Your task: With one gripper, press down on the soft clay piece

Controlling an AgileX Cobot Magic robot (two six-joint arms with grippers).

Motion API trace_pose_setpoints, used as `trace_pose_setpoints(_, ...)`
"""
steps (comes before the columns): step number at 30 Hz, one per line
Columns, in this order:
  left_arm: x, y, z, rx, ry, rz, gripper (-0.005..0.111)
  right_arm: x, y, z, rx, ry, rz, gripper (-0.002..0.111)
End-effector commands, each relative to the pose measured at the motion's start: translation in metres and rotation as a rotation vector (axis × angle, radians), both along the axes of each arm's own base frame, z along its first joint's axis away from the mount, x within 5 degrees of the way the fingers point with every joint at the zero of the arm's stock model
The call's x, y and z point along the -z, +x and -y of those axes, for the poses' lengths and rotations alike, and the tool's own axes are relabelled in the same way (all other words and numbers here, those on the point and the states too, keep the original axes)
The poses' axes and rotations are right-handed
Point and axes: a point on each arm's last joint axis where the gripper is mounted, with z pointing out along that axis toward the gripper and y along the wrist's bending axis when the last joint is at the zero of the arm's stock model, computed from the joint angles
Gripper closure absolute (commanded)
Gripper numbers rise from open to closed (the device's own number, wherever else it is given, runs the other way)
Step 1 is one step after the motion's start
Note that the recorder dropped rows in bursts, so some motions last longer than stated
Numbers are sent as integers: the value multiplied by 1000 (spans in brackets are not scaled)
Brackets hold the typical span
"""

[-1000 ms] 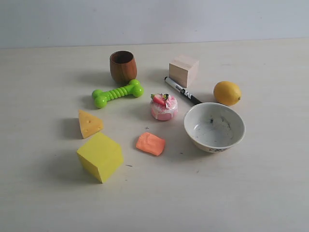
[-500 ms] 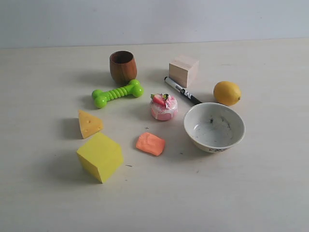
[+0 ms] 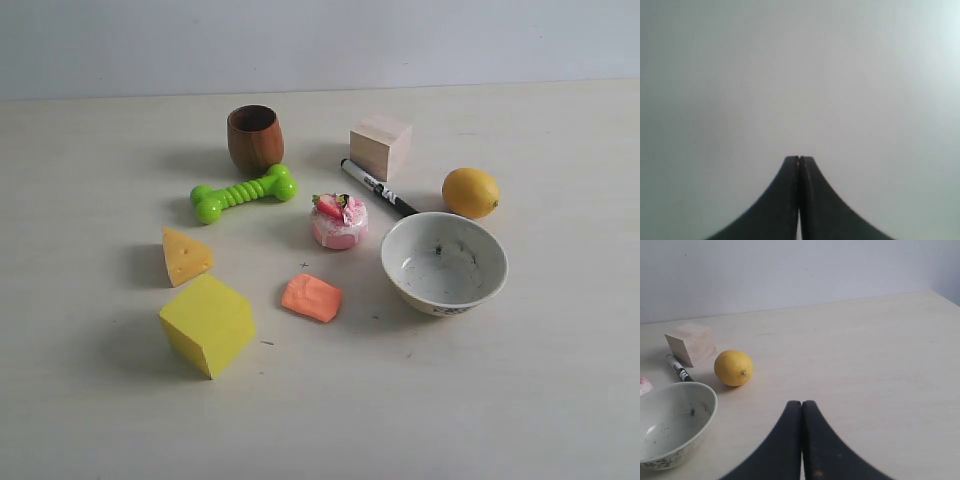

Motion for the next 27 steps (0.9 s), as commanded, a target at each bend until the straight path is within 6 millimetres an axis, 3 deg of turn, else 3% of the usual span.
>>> trace_pose_setpoints(1, -46, 32, 17, 169, 189, -185, 107, 1, 0, 0, 5, 0, 6, 108)
trace_pose_setpoints(6, -89, 77, 25, 314, 172, -288, 107, 1, 0, 0, 5, 0, 6, 108)
trace_pose_setpoints(13, -105, 135, 23, 326, 104, -373, 107, 1, 0, 0, 5, 0, 6, 108)
trace_pose_setpoints(16, -99, 155, 21, 307, 84, -415, 107, 1, 0, 0, 5, 0, 6, 108)
trace_pose_setpoints(19, -81, 188, 11, 187, 39, -467, 107, 1, 0, 0, 5, 0, 6, 108)
trace_pose_setpoints(22, -70, 204, 10, 171, 34, -509, 107, 1, 0, 0, 5, 0, 6, 108)
trace_pose_setpoints(27, -32, 238, 7, 134, 23, -633, 107, 1, 0, 0, 6, 0, 10, 108)
